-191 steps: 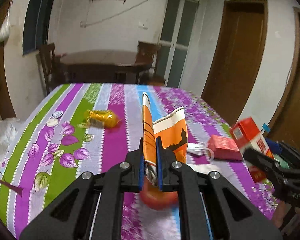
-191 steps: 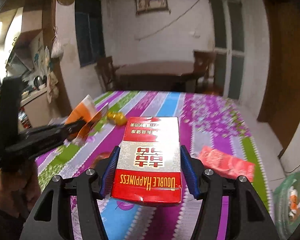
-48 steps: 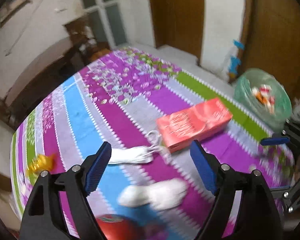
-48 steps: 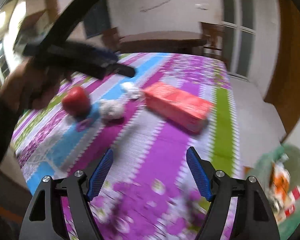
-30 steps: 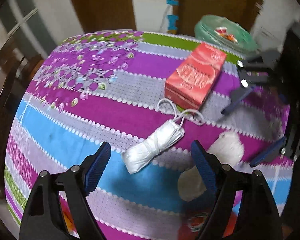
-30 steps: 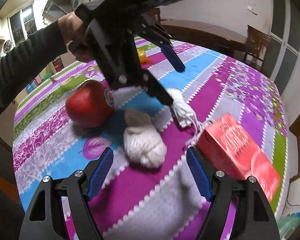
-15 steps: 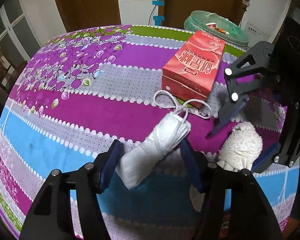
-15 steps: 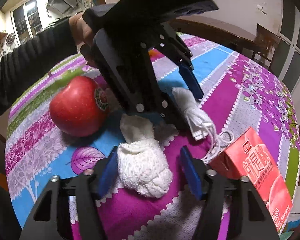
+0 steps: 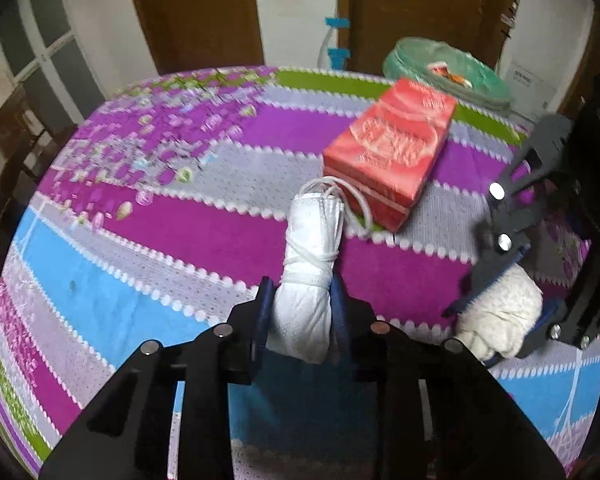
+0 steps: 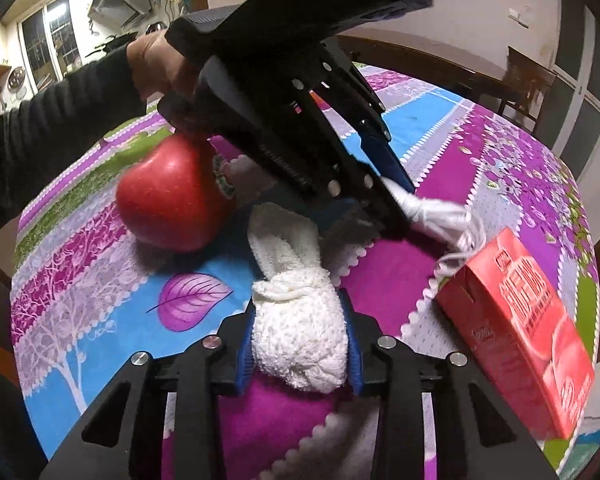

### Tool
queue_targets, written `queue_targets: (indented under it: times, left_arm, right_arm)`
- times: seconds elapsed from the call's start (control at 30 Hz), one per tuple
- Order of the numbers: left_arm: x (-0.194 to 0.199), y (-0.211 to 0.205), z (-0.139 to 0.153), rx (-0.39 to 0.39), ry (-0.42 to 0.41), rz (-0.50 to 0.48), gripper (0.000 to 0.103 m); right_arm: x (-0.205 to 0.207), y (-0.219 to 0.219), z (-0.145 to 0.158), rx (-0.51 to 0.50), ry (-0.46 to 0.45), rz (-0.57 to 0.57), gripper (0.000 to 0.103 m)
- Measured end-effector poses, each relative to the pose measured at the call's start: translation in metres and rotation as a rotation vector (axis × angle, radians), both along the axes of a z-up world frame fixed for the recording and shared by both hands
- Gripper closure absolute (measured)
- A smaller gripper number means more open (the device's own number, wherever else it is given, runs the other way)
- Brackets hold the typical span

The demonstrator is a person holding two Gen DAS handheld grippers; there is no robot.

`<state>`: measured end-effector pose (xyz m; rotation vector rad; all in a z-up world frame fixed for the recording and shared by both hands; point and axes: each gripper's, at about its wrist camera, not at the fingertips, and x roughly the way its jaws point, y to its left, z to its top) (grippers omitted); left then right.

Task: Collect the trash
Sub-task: 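Lift the mask and towel and carry them over the green bin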

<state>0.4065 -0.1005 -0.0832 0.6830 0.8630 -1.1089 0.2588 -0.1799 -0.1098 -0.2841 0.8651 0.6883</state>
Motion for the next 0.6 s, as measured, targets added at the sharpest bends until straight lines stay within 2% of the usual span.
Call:
queue_targets:
  times: [0.1, 0.2, 0.43, 0.6]
  left_arm:
    - [-0.005, 0.002, 0.015, -0.023, -0.049, 0.052, 0.076]
    - [-0.015, 0.011, 0.036, -0.064, -0.120, 0.146, 0.076]
    - [-0.080, 0.057, 0.089, -0.211, -0.283, 0.440, 0.076]
    - [-0.138, 0.077, 0.102, -0.288, -0.371, 0.690, 0.075]
  right_arm:
    - [-0.011, -0.007, 0.008, 0.024, -0.024, -0.045, 0.066]
    - [-0.021, -0.020, 0.020, 0.073, -0.064, -0.124, 0.066]
    - [-0.054, -0.041, 0.053, 0.190, -0.207, -0.343, 0.066]
    - [-0.085, -0.039, 0.079, 0.234, -0.344, -0.489, 0.066]
